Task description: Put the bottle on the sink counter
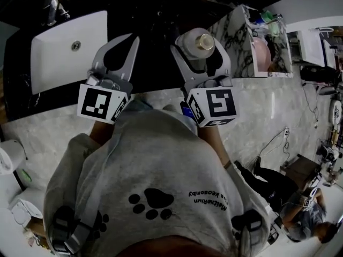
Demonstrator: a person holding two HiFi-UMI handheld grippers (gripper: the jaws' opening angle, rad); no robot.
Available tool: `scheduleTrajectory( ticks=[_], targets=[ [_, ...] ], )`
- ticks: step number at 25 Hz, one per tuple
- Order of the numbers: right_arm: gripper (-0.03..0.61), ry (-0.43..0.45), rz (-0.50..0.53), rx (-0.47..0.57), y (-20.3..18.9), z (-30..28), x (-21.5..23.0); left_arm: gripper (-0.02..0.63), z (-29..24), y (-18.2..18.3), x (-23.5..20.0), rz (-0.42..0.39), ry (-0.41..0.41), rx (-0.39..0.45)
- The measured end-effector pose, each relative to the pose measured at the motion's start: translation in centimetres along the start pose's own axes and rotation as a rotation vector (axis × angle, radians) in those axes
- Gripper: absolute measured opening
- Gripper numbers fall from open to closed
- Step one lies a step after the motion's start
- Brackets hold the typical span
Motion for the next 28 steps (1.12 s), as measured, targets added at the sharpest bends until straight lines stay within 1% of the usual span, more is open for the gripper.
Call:
scheduleTrajectory(
  ticks=[3,6,13,21,25,28],
  targets=[
    [0.339,-0.011,-0.006,-0.003,-0.2,-0.4,0.0,0.003,-0.4,-0.4,-0.1,0.006,-0.02,-0.001],
    [0.339,-0.003,-0.012,-0.012,-0.4,-1.0,-0.2,0.003,-0.4,-0.8,-0.2,0.005,-0.033,-0.013],
    [0.339,0.025,-0.012,-0.023,-0.6,-2.1,-0.4,0.003,-0.7,-1.0,-0.7,0.006,-0.027,-0.012],
    [0.339,0.074,0.011,-0.015,0.0,-3.9,0.7,0.003,-2.2,-0.7,-1.2,0.014,0.005,-0.021],
    [0.339,0.091,0.047,-0.01,0.8,-5.1,1.7,0.003,-3.3,0.1,-1.6,0.004,0.024,-0.018],
    [0.337,0.097,0.051,-0.001,1.0,-5.7,2.3,0.003,-3.9,0.1,-1.8,0.001,0.036,-0.019]
  ],
)
Point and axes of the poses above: the fingertips, and each gripper's own axes: z backward along the fingers, x to its right, y out of its top, the point moved 5 cm from there along z, backward along the fingers, and after that the axes turned 2 degrees about -y, right-handed, at the moved point
